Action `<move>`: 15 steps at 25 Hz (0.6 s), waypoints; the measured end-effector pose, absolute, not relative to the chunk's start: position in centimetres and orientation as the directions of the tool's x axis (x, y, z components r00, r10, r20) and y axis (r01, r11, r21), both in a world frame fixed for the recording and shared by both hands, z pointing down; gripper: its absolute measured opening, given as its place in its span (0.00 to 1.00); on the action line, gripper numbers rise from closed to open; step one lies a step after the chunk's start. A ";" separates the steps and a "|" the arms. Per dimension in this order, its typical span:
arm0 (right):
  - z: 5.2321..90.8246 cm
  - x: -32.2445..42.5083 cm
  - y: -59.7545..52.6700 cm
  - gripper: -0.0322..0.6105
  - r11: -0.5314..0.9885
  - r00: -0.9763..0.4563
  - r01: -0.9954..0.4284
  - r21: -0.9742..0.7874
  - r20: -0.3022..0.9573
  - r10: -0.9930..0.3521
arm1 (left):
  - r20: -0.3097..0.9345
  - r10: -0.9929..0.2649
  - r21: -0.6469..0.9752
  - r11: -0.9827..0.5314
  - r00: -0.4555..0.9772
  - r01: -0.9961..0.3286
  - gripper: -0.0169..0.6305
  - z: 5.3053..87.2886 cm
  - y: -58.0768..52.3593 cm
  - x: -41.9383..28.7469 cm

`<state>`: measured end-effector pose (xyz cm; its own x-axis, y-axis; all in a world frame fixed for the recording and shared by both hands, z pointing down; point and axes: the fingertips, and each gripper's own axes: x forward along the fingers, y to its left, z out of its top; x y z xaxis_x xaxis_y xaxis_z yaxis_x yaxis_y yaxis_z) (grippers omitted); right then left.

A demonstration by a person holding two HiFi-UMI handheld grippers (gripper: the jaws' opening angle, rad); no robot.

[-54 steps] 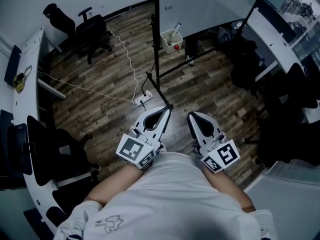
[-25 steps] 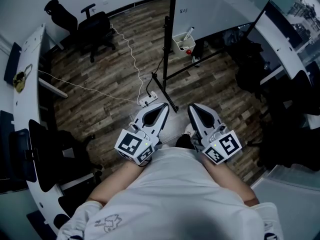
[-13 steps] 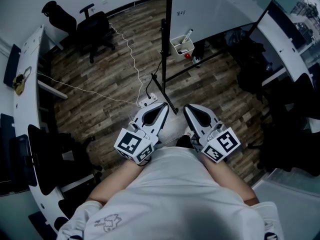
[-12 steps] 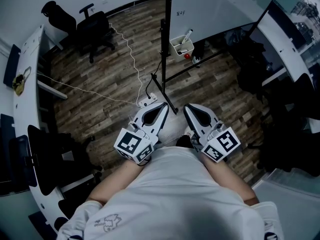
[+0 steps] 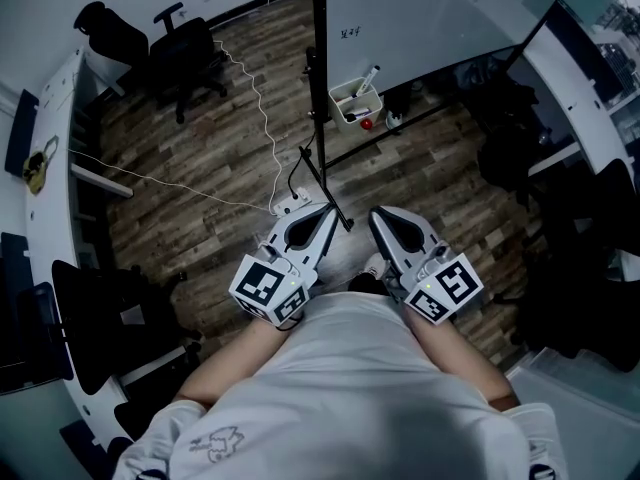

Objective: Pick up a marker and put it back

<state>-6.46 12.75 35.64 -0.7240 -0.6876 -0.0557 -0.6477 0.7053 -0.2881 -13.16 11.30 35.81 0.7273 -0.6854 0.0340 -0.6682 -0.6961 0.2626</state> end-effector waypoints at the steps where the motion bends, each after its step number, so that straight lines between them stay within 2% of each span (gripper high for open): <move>1: 35.8 -5.9 12.1 0.06 0.705 -0.725 -0.647 -0.290 -0.053 -0.687 | 0.039 -0.688 0.263 -0.693 0.725 -0.672 0.03 36.0 10.7 -12.6; 15: 37.6 1.3 4.1 0.06 0.719 -0.764 -0.605 -0.343 -0.006 -0.646 | 0.093 -0.745 0.307 -0.610 0.661 -0.731 0.03 38.0 2.0 -6.4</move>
